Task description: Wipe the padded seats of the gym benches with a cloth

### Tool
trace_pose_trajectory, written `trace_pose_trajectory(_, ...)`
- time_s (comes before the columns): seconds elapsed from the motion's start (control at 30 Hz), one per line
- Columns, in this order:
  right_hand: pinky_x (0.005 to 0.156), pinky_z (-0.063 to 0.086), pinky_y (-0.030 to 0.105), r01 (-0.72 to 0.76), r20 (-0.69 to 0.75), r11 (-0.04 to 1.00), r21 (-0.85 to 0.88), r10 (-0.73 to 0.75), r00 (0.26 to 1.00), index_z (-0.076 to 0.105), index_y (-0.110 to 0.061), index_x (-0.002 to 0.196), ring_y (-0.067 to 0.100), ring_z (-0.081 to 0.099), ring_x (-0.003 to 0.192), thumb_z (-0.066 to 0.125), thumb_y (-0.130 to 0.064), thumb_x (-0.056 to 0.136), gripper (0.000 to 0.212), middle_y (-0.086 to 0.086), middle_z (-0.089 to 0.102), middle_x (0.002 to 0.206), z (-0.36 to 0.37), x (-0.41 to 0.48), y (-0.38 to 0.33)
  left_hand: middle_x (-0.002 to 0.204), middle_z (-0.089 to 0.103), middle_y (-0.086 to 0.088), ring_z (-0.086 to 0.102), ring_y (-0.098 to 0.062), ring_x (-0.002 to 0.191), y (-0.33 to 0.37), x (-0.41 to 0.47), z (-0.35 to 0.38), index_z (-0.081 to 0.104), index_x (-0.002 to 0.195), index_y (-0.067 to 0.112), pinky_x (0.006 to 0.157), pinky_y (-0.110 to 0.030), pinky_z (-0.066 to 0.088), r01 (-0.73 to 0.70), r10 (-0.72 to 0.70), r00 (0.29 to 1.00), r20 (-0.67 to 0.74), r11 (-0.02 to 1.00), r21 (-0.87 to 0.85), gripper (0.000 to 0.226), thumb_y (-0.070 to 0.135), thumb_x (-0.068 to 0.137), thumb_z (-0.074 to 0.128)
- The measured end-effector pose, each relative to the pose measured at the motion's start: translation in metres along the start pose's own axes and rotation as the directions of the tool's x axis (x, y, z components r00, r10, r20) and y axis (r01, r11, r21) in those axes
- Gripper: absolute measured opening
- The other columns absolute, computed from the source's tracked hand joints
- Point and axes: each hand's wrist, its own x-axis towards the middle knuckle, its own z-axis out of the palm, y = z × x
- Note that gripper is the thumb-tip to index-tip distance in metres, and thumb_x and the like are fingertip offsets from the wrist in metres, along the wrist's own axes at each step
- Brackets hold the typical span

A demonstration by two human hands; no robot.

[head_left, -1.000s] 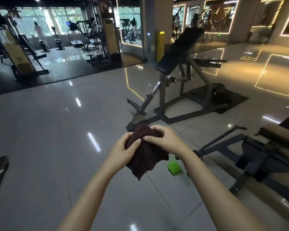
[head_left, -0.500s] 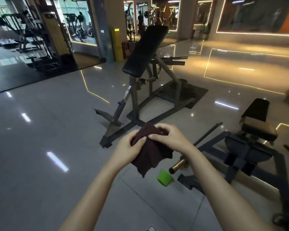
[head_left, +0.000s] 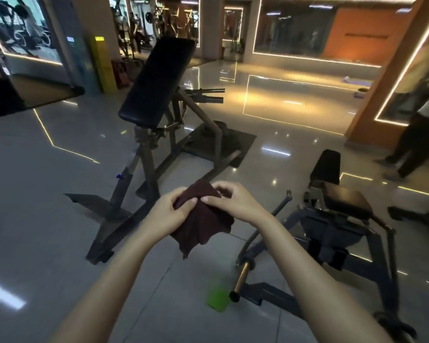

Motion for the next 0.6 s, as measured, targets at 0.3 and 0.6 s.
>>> trace_pose_trajectory(0.3, 0.083, 0.055, 0.034, -0.220, -0.161, 0.972, 0.082, 0.231, 0.960, 0.072, -0.017, 0.102, 0.018, 0.069, 0.092, 0.074, -0.033, 0.088, 0.022, 0.006, 0.073, 0.100, 0.009, 0.113, 0.050, 0.097, 0.069, 0.016, 0.064, 0.007, 0.090, -0.072, 0.146, -0.015, 0.063, 0.101, 0.038, 0.076, -0.014, 0.049, -0.033, 0.050, 0.976, 0.213, 0.996, -0.080, 0.018, 0.022, 0.098, 0.057)
trace_pose_trajectory(0.6, 0.091, 0.056, 0.030, -0.406, -0.271, 0.888, 0.216, 0.453, 0.849, 0.074, -0.025, 0.104, 0.010, 0.070, 0.096, 0.075, -0.050, 0.082, 0.033, -0.001, 0.074, 0.104, 0.022, 0.206, 0.104, 0.098, 0.069, 0.009, 0.067, -0.007, 0.093, -0.134, 0.285, -0.026, 0.064, 0.110, 0.023, 0.079, -0.021, 0.052, -0.032, 0.065, 0.875, 0.479, 0.997, -0.077, 0.015, 0.017, 0.099, 0.054)
